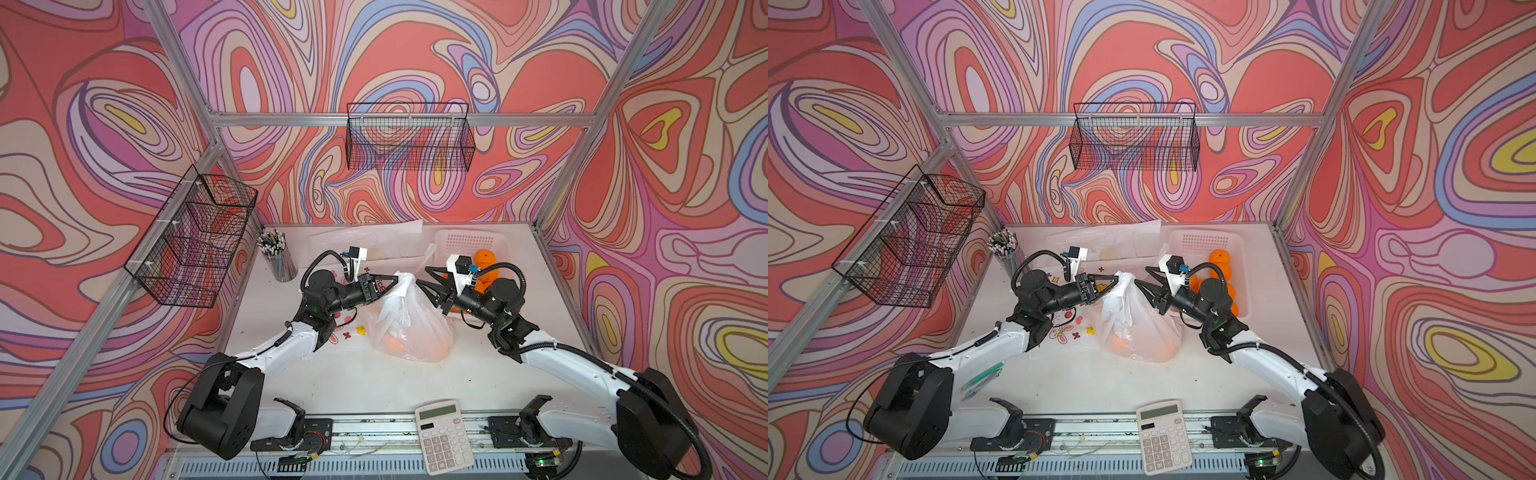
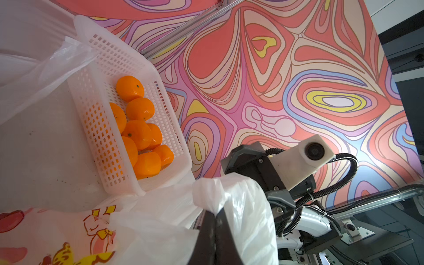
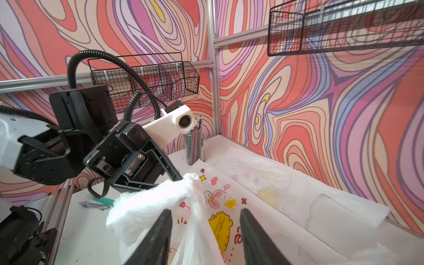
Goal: Place the oranges into plastic bags & tie knots
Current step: Tie the plastic bag at the center of the board.
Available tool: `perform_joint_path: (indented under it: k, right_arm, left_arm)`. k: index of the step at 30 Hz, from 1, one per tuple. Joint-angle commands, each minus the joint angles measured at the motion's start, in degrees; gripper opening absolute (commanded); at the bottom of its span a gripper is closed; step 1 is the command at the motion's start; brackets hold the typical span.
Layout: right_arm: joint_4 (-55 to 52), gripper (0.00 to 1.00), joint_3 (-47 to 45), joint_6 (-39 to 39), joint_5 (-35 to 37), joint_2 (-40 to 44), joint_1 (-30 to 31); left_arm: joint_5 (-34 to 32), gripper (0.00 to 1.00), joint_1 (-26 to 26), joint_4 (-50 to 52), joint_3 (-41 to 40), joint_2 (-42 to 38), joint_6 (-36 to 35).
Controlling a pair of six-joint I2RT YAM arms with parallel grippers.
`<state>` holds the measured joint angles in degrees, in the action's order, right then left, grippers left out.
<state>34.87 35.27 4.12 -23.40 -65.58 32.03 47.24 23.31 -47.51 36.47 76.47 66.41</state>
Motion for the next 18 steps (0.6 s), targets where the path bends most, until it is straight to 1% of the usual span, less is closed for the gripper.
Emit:
perform_joint_path:
  k: [1, 2, 5, 8, 13, 18]
  right_arm:
    - [-5.4, 0.46, -3.1, 1.0, 4.2, 5.1, 1.4]
    - [-5.2, 0.45, -4.3, 1.5, 4.9, 6.5, 2.4]
    - [-3.6, 0.44, -8.3, 2.5, 9.9, 10.5, 7.3]
    - [0.3, 0.44, -11.3, 3.0, 15.3, 11.8, 12.0]
    - [4.9, 0.44, -10.9, 0.1, 23.0, 6.9, 18.6]
    - [10.8, 0.44, -8.9, -1.5, 24.3, 1.7, 19.6]
  left_arm:
    - [-1.5, 0.00, 0.1, -1.3, -0.9, -1.3, 1.1]
    - [-1.5, 0.00, 0.2, -1.3, -1.1, -1.5, 1.0]
    - [-2.1, 0.00, 0.2, -0.8, -1.7, -2.3, 0.7]
    - [-2.3, 0.00, 0.3, 0.2, -2.0, -3.1, 0.1]
    - [-2.6, 0.00, 0.2, 1.6, -1.9, -3.5, -0.8]
    - [-2.6, 0.00, 0.4, 2.0, -1.5, -3.4, -0.9]
